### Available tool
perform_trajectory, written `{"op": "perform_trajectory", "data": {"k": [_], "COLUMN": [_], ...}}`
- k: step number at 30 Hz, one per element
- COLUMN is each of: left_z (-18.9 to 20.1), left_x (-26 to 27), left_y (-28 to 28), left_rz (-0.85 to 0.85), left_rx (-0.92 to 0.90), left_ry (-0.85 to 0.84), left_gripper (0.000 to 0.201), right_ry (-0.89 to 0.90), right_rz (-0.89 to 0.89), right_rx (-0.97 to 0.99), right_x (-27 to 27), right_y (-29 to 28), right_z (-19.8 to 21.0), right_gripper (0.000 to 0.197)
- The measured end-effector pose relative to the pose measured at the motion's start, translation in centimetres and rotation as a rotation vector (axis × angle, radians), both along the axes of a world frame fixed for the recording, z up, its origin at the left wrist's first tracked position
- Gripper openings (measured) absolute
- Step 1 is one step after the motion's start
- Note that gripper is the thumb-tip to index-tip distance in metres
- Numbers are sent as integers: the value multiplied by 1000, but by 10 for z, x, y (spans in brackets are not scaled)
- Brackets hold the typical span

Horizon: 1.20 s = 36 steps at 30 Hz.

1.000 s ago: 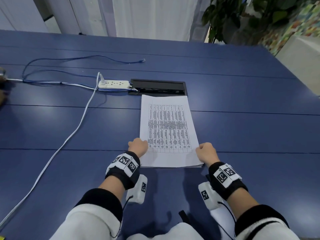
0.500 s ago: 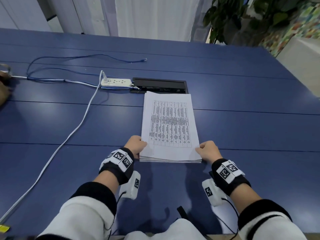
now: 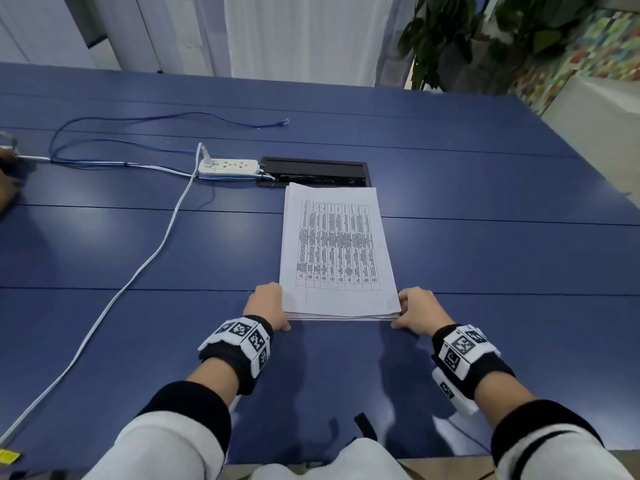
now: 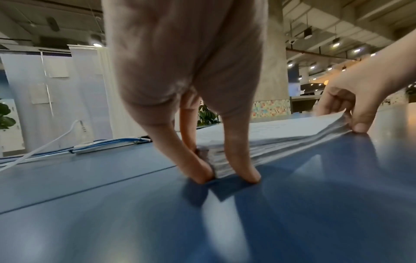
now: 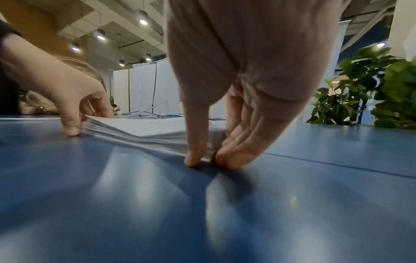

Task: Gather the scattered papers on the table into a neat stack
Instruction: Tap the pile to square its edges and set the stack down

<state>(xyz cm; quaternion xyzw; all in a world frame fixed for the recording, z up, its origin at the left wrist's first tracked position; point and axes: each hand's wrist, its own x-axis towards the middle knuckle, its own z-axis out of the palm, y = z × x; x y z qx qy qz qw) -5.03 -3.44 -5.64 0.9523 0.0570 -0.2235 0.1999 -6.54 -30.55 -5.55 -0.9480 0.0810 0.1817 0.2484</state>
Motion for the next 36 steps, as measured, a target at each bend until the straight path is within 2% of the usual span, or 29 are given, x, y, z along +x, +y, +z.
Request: {"op": "perform_trajectory", "data": {"k": [4, 9, 14, 17, 19, 23, 26, 29, 33, 36], "left_z": [-7, -8, -14, -7, -1, 4, 4, 3, 5, 7], "left_x": [2, 4, 6, 11, 16, 21, 23, 23, 25, 22], "left_y": [7, 8, 15, 18, 17, 7, 1, -1, -3, -10], "left_rz": [109, 118, 113, 112, 107, 106, 123, 124, 105, 47], "left_rx": [-138, -190, -253, -230, -226, -210, -172, -144, -118, -62], "left_ry": [-49, -67, -41, -1, 18, 34, 20, 26, 55, 55], "left_gripper": [28, 25, 27, 47, 53, 50, 40, 39, 51, 72], "right_ry": [-22, -55, -5, -3, -23, -45, -24, -17, 42, 71], "right_rz": [-49, -61, -27, 25, 41, 25, 13, -8, 11, 45], "right_rx": [11, 4, 27, 19, 29, 30, 24, 31, 21, 1], "right_x": [6, 7, 5, 7, 11, 14, 15, 15, 17, 23], "right_y": [0, -1, -4, -4, -3, 0, 2, 1, -1, -2], "right_z": [-3, -8, 2, 11, 14, 13, 11, 7, 10, 12], "right_gripper": [19, 12, 27, 46, 52, 42, 36, 40, 55, 52]}}
